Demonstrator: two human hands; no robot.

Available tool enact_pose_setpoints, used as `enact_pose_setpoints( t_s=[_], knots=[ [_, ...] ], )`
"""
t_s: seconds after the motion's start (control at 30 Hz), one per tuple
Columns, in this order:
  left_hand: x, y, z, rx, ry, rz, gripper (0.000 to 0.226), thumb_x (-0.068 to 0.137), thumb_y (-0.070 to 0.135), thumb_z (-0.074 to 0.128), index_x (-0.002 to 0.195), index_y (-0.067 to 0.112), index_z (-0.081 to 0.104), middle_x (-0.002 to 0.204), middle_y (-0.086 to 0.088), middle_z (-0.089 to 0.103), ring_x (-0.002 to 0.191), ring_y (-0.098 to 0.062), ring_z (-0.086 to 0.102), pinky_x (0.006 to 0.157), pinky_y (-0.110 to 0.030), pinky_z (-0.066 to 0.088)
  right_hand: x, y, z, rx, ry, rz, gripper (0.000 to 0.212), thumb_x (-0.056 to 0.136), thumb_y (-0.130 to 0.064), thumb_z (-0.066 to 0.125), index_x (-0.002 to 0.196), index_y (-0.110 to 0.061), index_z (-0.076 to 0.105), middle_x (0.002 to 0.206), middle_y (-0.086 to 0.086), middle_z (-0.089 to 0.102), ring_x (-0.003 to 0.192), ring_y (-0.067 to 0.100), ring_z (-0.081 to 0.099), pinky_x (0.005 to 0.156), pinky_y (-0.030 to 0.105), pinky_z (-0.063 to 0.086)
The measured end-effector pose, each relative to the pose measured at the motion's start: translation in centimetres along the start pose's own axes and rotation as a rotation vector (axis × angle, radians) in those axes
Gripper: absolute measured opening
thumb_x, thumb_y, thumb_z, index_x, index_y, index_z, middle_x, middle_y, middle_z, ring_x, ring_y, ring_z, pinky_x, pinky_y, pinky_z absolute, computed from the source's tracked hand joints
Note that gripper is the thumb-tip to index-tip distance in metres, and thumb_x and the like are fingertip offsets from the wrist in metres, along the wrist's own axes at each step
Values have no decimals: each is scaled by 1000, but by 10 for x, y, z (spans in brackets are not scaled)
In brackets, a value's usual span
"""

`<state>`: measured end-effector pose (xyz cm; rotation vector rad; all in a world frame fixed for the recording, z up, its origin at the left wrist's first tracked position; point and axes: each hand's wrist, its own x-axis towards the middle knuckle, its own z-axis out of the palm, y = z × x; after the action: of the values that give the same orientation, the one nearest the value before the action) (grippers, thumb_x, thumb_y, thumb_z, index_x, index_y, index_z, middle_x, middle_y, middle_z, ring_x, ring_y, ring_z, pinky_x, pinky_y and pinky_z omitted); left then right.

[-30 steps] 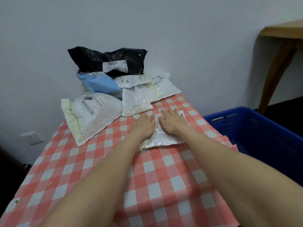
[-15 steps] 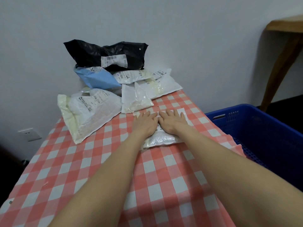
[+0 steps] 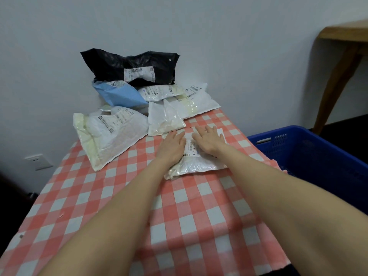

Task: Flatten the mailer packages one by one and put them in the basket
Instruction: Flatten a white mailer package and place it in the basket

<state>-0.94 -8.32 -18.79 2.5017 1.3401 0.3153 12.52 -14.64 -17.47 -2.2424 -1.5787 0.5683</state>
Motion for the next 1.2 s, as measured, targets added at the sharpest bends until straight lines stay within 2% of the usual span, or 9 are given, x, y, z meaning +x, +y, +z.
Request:
enact_pose_setpoints(
  t_s=[0.27, 0.4, 0.57, 1.2],
  knots=[
    [-32, 13, -6, 134, 11, 34, 49, 102, 30, 17, 151, 27, 20, 159, -4, 14, 146, -19, 9, 118, -48, 9, -35, 4, 11, -178, 30, -27, 57, 101, -44, 15, 154, -29, 3, 161, 10, -6, 147, 31, -16, 117, 51, -6],
    [-39, 11, 8, 261, -36, 73, 51, 102, 29, 19, 153, 24, 10, 161, -5, 4, 147, -26, 1, 118, -50, 9, -40, 4, 25, -223, 11, -32, 56, 101, -47, 11, 154, -31, 0, 161, 9, -7, 147, 30, -15, 118, 50, -7],
    [-42, 12, 14, 148, 1, 18, 50, 102, 35, 16, 152, 31, 12, 160, -2, 7, 148, -23, 2, 120, -44, 6, -39, 7, 31, -251, 23, -26, 57, 101, -47, 11, 154, -32, -2, 162, 8, -7, 148, 29, -13, 118, 50, -7],
    [-45, 14, 15, 181, -2, 12, 50, 102, 34, 16, 152, 32, 11, 161, -1, 7, 148, -22, 3, 120, -43, 6, -37, 5, 32, -278, -11, -2, 57, 100, -49, 8, 153, -33, -5, 162, 6, -8, 148, 28, -11, 118, 49, -8]
  ],
)
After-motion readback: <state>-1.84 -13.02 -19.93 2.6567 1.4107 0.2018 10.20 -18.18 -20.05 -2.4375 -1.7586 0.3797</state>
